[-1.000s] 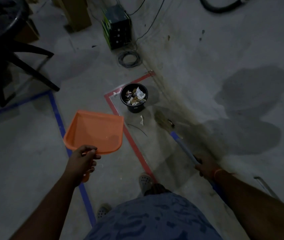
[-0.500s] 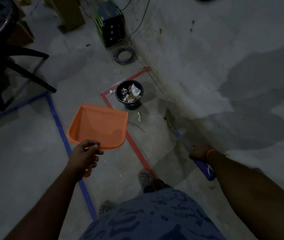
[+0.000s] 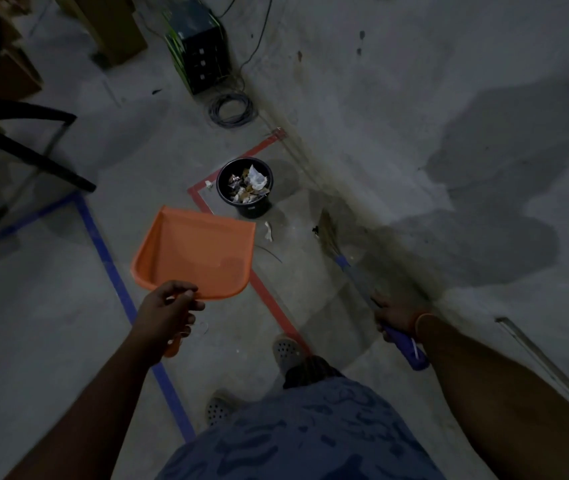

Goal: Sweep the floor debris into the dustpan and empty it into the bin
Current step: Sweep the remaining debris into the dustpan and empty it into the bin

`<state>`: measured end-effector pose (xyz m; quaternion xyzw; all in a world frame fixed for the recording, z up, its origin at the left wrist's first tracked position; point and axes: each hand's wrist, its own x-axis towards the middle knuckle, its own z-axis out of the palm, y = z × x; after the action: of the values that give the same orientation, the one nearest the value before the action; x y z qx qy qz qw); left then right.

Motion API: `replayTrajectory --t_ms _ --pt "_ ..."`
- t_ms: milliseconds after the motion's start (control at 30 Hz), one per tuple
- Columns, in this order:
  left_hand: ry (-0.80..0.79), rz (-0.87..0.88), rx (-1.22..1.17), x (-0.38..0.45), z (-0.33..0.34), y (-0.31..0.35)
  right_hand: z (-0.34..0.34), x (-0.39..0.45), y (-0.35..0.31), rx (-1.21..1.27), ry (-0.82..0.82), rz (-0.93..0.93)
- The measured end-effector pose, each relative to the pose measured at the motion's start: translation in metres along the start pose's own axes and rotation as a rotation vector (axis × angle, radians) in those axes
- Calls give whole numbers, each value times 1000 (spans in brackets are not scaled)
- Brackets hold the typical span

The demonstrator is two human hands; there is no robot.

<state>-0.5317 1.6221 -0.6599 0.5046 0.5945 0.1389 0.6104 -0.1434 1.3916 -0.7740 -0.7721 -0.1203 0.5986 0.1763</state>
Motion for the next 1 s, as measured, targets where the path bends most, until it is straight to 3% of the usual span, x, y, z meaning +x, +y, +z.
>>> replayTrajectory --t_ms 367,533,833,1000 --pt "16 0 4 -2 -8 -5 19 5 13 10 -18 24" --pt "39 1 -32 0 -14 -5 16 -4 17 -143 -73 -41" --pt "89 15 -72 -4 -27 -7 26 5 -7 -331 47 -147" --pt "115 27 -80 -8 -35 -8 51 14 -44 -522 -54 -175"
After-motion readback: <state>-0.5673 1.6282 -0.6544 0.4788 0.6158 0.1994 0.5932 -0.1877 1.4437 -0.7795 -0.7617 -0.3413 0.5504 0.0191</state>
